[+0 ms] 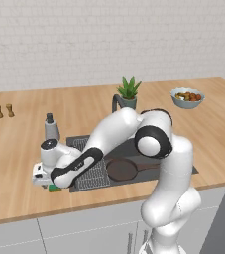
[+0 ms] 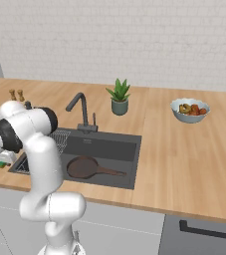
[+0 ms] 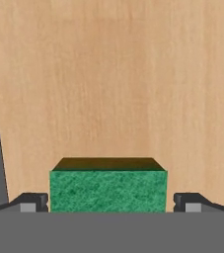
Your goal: Pick the pan and sponge and place them into the sink. Then turn on the water.
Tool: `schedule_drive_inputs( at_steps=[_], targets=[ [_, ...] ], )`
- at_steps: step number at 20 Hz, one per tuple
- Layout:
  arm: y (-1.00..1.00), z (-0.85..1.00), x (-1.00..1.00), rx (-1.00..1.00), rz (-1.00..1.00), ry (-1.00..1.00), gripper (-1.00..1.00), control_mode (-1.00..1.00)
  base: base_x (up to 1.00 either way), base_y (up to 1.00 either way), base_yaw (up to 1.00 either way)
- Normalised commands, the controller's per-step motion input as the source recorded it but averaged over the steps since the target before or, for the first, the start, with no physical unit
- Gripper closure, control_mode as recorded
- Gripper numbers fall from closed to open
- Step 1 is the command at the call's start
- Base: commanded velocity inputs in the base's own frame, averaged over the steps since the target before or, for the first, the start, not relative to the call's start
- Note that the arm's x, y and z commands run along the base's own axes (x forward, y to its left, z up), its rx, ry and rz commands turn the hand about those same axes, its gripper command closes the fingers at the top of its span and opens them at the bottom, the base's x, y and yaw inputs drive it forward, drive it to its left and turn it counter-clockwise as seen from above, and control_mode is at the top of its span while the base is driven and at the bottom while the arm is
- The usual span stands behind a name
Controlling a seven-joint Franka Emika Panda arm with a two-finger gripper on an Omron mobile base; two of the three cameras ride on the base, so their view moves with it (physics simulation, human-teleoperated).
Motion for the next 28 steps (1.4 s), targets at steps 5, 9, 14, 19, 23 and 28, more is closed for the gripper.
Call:
schedule_drive_inputs(
  at_steps=[5,9,14,19,23,28],
  targets=[
    [0.00,-0.06,0.00,0.00,0.00,0.00,1.00,-1.00,0.00,0.00,0.00],
    [0.00,0.00,0.00,0.00,0.00,0.02,1.00,-1.00,0.00,0.00,0.00],
    [-0.01,0.01,0.00,0.00,0.00,0.01,1.00,-1.00,0.00,0.00,0.00],
    [-0.27,0.58,-0.36,0.02,0.00,0.00,1.00,-1.00,0.00,0.00,0.00],
    [-0.65,0.94,-0.55,0.10,0.00,0.00,1.00,-1.00,0.00,0.00,0.00],
    [-0.88,0.37,-0.56,0.14,0.01,0.00,1.00,-1.00,0.00,0.00,0.00]
  ],
)
